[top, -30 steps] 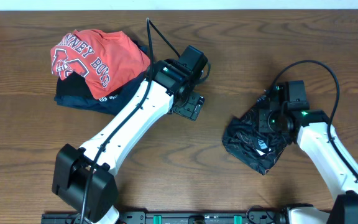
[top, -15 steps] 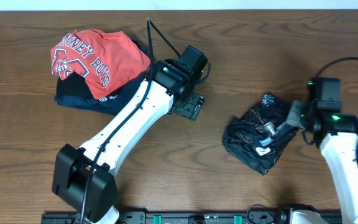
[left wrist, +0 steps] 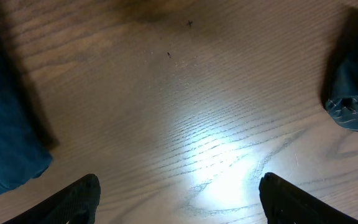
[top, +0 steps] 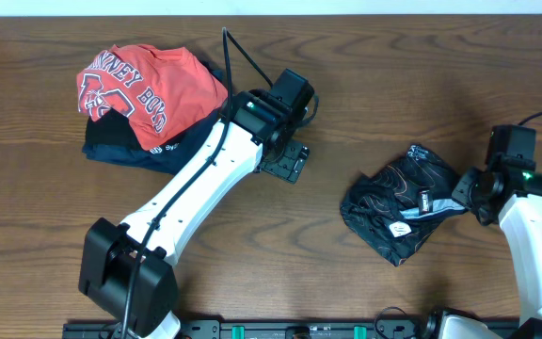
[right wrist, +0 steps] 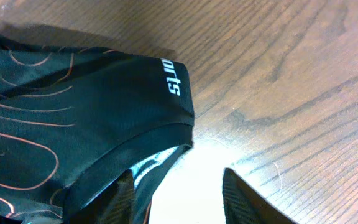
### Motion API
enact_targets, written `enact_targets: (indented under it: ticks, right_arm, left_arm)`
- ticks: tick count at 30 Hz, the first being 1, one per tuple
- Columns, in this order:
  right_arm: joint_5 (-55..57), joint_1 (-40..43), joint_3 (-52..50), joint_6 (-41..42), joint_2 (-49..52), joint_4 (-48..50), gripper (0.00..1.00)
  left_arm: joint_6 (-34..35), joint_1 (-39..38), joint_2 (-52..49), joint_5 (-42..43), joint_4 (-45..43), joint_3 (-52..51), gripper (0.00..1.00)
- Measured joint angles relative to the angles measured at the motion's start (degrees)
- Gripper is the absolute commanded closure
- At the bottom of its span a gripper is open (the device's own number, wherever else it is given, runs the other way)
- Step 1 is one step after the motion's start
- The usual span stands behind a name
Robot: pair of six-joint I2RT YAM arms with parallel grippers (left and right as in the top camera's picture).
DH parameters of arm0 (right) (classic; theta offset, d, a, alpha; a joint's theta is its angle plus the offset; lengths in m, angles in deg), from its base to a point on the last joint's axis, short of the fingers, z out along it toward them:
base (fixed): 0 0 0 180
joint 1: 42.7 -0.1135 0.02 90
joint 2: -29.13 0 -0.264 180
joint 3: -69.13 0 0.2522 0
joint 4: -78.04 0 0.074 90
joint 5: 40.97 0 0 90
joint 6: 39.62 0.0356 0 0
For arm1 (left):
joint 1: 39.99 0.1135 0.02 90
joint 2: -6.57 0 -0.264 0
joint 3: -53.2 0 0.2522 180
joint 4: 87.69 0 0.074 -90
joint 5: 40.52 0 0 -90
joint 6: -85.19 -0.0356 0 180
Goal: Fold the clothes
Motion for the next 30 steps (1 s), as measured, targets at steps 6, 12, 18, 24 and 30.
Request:
enact_targets:
  ticks: [6,12,18,24,30]
  right_arm:
    - [-13.2,-1.9,0.0,-8.3,-6.1,1.9,0.65]
    - [-22.4,-11.5,0.0,-13.3,-10.9,-0.3,0.61]
    - [-24.1,-17.4,-2.9,-13.6,-4.0,2.5,0.64]
    - [-23.6,-18.5,-4.8,-13.6,4.5,3.5,0.77]
    - [-23.5,-18.6,-4.8,-13.4,5.7,0.2,0.99]
  left_arm:
    - [-0.2,0.0,0.0,0.0,0.0,0.0,0.16]
    - [-0.4,0.0,0.0,0.0,0.0,0.0,0.16]
    - [-0.4,0.0,0.0,0.0,0.0,0.0,0.16]
    - [-0.4,0.0,0.0,0.0,0.2,0.0,0.16]
    - [-0.4,0.0,0.0,0.0,0.2,0.0,0.16]
